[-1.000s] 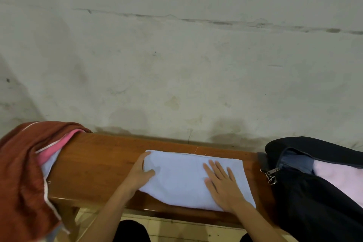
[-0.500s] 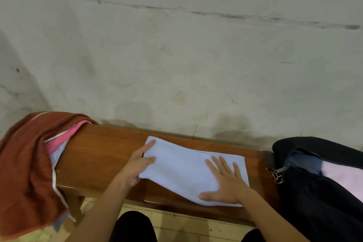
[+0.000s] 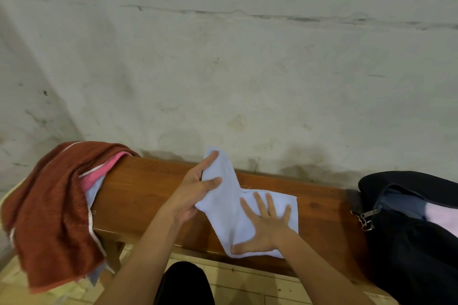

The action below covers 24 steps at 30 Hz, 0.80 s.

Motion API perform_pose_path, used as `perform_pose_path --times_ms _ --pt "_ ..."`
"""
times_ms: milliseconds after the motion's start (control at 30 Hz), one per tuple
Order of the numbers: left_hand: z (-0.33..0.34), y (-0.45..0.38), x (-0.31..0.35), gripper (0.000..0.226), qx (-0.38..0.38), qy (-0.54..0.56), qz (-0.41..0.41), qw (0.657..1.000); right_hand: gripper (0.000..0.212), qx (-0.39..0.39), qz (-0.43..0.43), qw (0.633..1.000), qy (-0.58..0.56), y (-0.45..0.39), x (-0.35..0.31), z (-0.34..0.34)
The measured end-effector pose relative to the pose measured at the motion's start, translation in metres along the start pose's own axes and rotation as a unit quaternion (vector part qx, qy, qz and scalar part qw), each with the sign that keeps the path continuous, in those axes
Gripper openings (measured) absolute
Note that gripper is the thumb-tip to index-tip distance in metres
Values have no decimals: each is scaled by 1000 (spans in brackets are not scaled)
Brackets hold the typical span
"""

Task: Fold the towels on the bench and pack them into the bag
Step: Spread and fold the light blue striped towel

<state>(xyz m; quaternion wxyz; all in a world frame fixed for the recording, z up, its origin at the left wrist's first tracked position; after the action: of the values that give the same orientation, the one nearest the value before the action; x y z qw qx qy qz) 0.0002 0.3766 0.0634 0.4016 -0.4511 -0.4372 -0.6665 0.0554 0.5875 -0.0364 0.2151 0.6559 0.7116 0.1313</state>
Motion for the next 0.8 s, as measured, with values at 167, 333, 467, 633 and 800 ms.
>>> perform_pose_path --times_ms 167,333,467,633,800 --pt "5 4 -1 62 -1 -21 -1 1000 130 -23 5 1000 21 -8 -17 -11" --pt "10 5 -5 62 2 -28 -3 1000 134 -46 26 998 31 -14 -26 -17" --pt "21 2 -6 62 3 -57 2 998 136 -42 19 999 22 -19 -30 -15" --pt "26 -5 -6 62 21 -96 3 995 126 46 -20 999 14 -14 -25 2" --pt "35 -18 -12 64 23 -169 16 985 88 136 -61 989 -9 2 -2 10"
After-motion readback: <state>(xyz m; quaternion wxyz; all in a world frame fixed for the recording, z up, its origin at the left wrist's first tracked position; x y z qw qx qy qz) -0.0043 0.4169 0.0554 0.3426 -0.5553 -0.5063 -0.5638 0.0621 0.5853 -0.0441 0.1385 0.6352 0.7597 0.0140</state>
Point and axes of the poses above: each hand's wrist, its own y-axis away from the middle knuckle, its own z-axis out of the palm, x = y × z, the point moved 1 cm from there along -y, towards the middle knuckle, and after that the axes turned 5 degrees about x, right-handed, at the moved point
